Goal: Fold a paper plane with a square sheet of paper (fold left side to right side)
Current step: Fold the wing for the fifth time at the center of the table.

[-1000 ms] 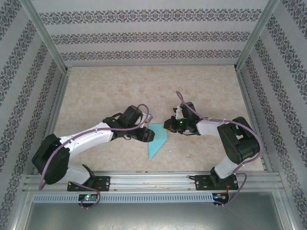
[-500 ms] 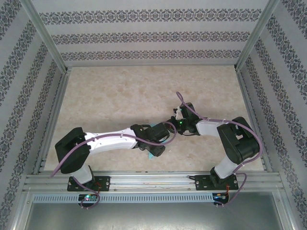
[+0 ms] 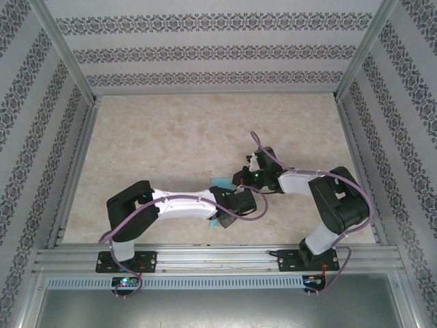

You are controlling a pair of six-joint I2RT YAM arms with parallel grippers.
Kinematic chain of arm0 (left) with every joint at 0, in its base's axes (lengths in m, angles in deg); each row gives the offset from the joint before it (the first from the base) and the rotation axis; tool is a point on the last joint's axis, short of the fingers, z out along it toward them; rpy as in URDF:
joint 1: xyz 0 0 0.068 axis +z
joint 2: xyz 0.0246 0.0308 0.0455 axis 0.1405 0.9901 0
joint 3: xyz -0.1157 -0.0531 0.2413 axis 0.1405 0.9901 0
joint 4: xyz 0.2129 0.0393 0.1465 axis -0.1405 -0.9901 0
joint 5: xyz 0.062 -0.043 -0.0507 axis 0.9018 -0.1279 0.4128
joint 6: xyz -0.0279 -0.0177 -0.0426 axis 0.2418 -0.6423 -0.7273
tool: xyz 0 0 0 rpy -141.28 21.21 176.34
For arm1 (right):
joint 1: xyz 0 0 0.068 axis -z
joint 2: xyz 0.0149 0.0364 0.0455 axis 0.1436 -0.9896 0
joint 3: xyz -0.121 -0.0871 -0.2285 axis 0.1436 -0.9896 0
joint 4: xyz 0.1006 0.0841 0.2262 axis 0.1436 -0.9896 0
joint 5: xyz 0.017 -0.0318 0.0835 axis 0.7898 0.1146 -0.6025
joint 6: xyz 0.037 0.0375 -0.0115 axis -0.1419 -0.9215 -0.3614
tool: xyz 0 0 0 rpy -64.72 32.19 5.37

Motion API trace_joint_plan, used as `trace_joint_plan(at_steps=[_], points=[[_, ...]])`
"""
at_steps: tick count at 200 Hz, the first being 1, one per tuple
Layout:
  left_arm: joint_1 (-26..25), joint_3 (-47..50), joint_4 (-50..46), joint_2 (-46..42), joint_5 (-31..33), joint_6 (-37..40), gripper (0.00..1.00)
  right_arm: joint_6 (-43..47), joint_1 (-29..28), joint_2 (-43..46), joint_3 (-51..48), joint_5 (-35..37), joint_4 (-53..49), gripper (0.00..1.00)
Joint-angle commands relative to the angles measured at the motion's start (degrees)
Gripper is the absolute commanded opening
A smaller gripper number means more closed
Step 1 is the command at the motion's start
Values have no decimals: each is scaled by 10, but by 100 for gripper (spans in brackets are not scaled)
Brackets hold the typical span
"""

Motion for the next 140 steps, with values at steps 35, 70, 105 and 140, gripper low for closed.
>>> trace_joint_plan(at_steps=[35,70,105,140], points=[[-8,2,-26,10,61,4,44,-11,-6,-11,11,12,1,0],[-8,13,-14,11,42,-6,41,-9,-7,-15,12,18,-3,0],[-8,18,-12,15,28,-14,40,-5,-7,-18,11,23,-7,0],[-9,24,-7,13,2,-17,38,-2,-7,-22,11,27,-11,0]])
